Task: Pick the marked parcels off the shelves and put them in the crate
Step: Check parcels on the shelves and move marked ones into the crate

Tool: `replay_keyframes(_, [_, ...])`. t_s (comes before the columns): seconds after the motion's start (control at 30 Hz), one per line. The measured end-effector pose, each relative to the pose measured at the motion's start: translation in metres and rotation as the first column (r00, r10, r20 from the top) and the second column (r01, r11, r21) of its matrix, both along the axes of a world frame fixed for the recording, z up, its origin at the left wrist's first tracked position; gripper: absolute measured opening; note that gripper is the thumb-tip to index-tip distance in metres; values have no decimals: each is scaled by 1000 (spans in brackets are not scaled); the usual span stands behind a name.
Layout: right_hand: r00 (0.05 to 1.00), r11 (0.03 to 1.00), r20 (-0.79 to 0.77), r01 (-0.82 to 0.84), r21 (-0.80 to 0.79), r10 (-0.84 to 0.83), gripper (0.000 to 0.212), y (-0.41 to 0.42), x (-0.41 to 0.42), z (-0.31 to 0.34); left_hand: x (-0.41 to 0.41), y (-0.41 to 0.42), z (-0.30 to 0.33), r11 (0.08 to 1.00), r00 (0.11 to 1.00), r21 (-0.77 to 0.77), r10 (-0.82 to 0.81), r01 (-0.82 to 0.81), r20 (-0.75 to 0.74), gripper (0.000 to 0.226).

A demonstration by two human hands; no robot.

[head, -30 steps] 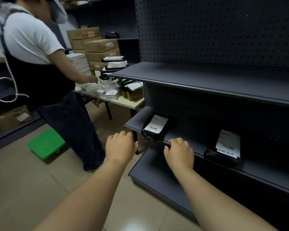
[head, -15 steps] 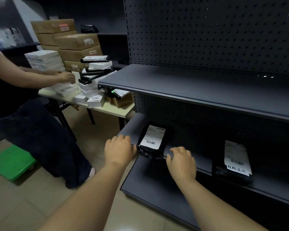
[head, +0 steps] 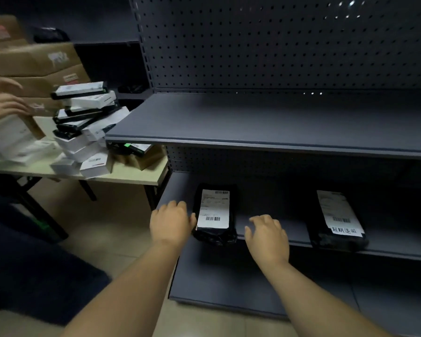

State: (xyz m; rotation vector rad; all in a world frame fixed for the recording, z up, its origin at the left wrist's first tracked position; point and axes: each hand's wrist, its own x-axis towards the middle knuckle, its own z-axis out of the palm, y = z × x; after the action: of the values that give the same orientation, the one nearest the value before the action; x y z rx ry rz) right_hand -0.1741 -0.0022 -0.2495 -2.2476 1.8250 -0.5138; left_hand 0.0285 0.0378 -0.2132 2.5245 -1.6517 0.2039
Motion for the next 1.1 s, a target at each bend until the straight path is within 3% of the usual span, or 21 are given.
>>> replay_keyframes(0.23, [993, 992, 26, 116, 47, -117, 35, -13, 37, -14, 35, -30, -31, 993, 994, 48, -103, 105, -39, 35])
replay_keyframes(0.3, [987, 987, 61, 144, 75, -149, 34, -19, 45, -21, 41, -39, -46, 995, 988, 42, -90, 96, -122, 36])
replay_keyframes(0.37, [977, 977, 108, 169, 134, -184, 35, -28, 53, -31, 44, -50, -62, 998, 953, 30, -42, 54, -299, 39])
replay_keyframes(0.47, [917, 922, 275, 189, 337, -288, 38, -46, 63, -47, 44, -66, -87, 998, 780, 31, 62, -54, -623, 45])
replay_keyframes(0.57, [765, 826, 460, 162, 540, -451, 45, -62, 71, -64, 43, -79, -107, 972, 458, 67, 167, -226, -873, 45])
replay_keyframes(0.63, [648, 773, 541, 118, 624, -536, 47, -70, 74, -72, 43, -85, -118, 948, 255, 104, 185, -301, -949, 43])
replay_keyframes(0.73, [520, 701, 586, 35, 712, -621, 42, -78, 76, -81, 43, -91, -129, 935, 58, 149, 177, -321, -983, 42])
replay_keyframes(0.9, [397, 652, 604, -17, 758, -692, 41, -86, 79, -94, 41, -97, -138, 943, -79, 165, 148, -290, -986, 40])
replay_keyframes(1.1, [396, 637, 616, -95, 765, -681, 44, -87, 81, -92, 32, -99, -135, 948, -95, 166, 146, -272, -985, 41])
